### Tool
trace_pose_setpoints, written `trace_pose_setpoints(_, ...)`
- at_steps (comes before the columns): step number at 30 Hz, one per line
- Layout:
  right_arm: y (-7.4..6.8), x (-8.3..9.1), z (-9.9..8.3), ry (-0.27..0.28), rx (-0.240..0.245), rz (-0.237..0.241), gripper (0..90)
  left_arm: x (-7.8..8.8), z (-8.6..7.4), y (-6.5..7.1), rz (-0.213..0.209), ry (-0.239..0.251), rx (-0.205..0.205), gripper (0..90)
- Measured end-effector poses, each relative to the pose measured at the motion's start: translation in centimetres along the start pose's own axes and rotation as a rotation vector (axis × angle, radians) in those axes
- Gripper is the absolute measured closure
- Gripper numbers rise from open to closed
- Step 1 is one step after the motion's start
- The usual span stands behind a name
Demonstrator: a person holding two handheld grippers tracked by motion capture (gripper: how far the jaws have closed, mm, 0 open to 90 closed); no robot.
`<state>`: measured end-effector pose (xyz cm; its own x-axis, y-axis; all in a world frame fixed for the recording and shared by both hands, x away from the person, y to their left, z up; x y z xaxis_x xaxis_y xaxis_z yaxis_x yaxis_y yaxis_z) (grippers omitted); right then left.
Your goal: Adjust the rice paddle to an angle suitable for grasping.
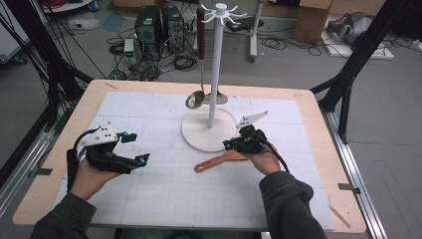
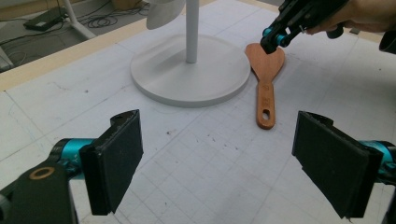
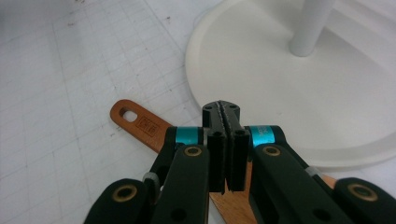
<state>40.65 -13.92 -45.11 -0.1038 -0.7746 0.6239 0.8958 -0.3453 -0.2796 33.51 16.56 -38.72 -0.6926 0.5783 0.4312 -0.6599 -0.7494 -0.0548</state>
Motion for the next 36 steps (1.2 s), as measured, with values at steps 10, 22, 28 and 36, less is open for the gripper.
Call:
trace_pose_setpoints(10,-0.2,-1.3,-0.4,-0.009,0.011,0.007,89.9,0.1,0.0,-0.1,-0.002,0.002,0.003,16.8)
trace_pose_setpoints(22,0.1,-2.3,-2.0,-0.012,-0.002,0.000,89.9,0.0,0.0,0.0,-0.001,0.003,0.004,16.7)
trace_pose_setpoints(28,0.5,-3.1,-2.2,-0.038,0.005,-0.008,90.0,-0.1,-0.1,0.0,-0.004,-0.004,0.000,16.7)
trace_pose_setpoints(36,0.8,-3.4,-2.4,-0.053,0.008,-0.030,90.0,-0.1,-0.1,0.1,-0.006,-0.002,0.004,16.7)
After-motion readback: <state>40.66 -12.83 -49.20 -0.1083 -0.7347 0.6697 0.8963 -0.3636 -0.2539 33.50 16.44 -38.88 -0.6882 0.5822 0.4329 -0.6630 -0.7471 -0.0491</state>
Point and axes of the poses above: each handheld gripper's, and its own axes: x roughly backward along the jaws, z roughly out of its top, y roughly to its right, the point moved 8 cm from there along -x, roughly forward along the jaws, and after that the axes turned 12 degrees about z, right-handed, at the moved point
